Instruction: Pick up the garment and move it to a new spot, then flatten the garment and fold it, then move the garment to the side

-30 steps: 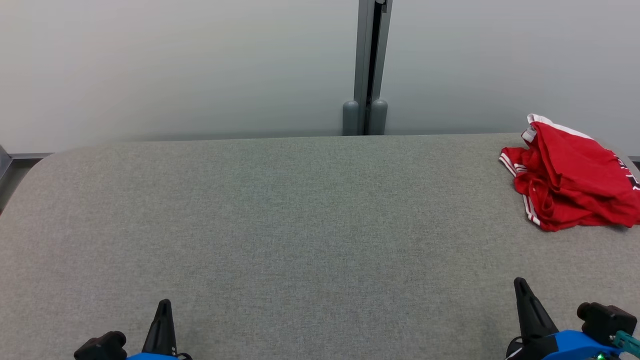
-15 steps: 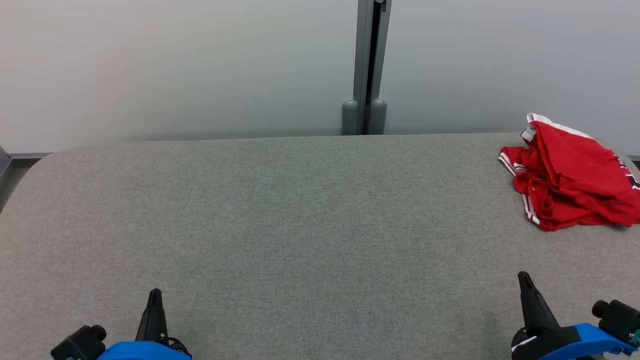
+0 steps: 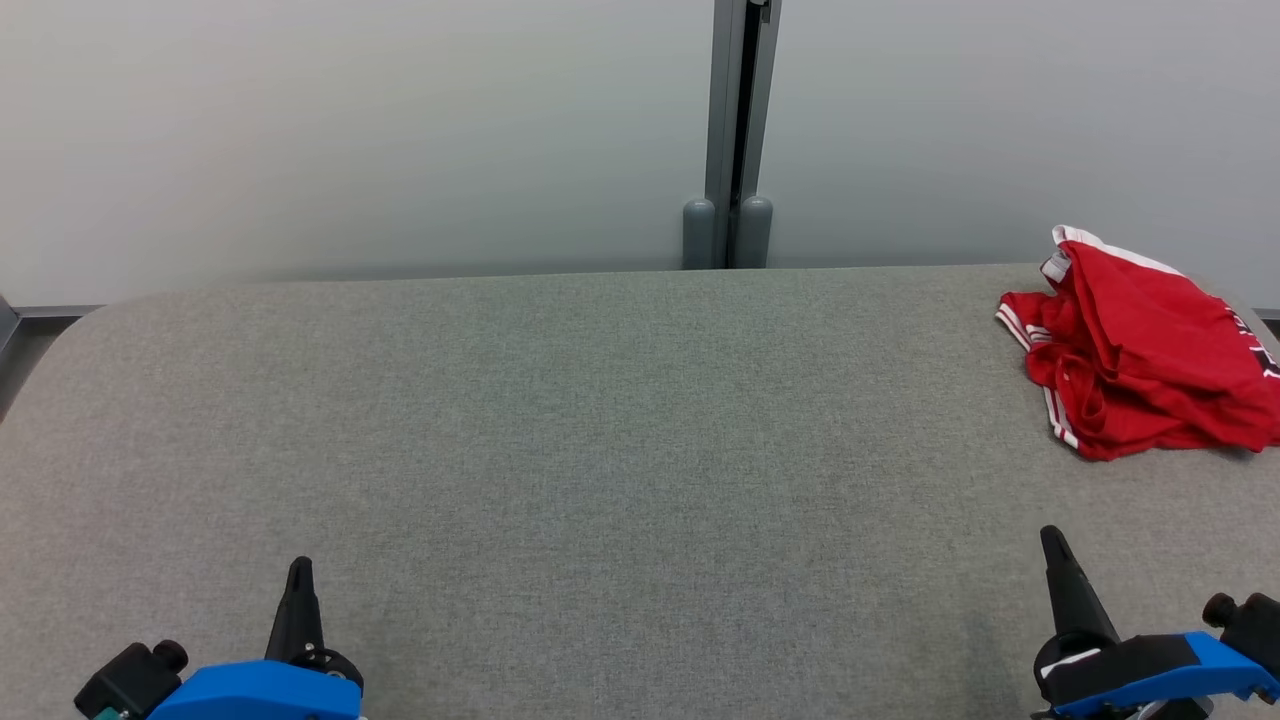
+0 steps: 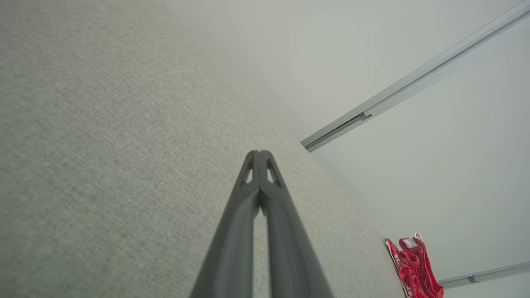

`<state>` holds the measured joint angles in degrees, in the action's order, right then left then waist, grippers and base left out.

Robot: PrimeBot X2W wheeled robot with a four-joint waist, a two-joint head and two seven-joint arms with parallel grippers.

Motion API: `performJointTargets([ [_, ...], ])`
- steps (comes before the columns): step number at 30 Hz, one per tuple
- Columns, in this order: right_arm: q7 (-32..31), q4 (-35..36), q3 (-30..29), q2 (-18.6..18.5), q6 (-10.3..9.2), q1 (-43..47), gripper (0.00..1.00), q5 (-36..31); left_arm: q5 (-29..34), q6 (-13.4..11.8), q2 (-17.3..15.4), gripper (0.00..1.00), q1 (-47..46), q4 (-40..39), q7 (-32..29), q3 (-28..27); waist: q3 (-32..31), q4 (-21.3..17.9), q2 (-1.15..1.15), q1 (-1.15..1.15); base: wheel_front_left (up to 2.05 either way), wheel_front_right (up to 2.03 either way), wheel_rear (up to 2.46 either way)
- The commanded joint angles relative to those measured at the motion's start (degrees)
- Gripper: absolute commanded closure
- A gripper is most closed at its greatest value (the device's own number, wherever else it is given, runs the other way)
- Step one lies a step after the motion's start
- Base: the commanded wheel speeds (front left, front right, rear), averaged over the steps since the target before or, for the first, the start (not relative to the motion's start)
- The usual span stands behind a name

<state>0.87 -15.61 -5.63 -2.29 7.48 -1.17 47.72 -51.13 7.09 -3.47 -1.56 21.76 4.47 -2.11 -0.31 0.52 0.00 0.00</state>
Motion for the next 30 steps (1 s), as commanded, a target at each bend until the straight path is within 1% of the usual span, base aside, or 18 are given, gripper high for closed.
performJointTargets([
  [1,-0.38,0.91,-0.11,-0.41,0.01,-1.89,1.00,2.13,-1.85,0.25,-0.18,1.00,-1.85,-1.18,-0.46,-0.49,0.01,-0.01,0.00,0.00,0.00,0.00,0.00],
  [18,-2.36,1.17,-0.35,-0.53,0.02,-2.89,1.00,13.85,-12.66,0.35,0.03,1.00,-2.78,-3.05,-3.40,-1.67,0.11,-0.12,0.00,0.00,0.00,0.00,0.00],
  [30,-3.49,1.32,-0.49,-0.59,0.02,-3.45,1.00,20.46,-18.78,0.41,0.16,1.00,-3.20,-4.11,-5.05,-2.27,0.18,-0.19,0.00,0.00,0.00,0.00,0.00],
])
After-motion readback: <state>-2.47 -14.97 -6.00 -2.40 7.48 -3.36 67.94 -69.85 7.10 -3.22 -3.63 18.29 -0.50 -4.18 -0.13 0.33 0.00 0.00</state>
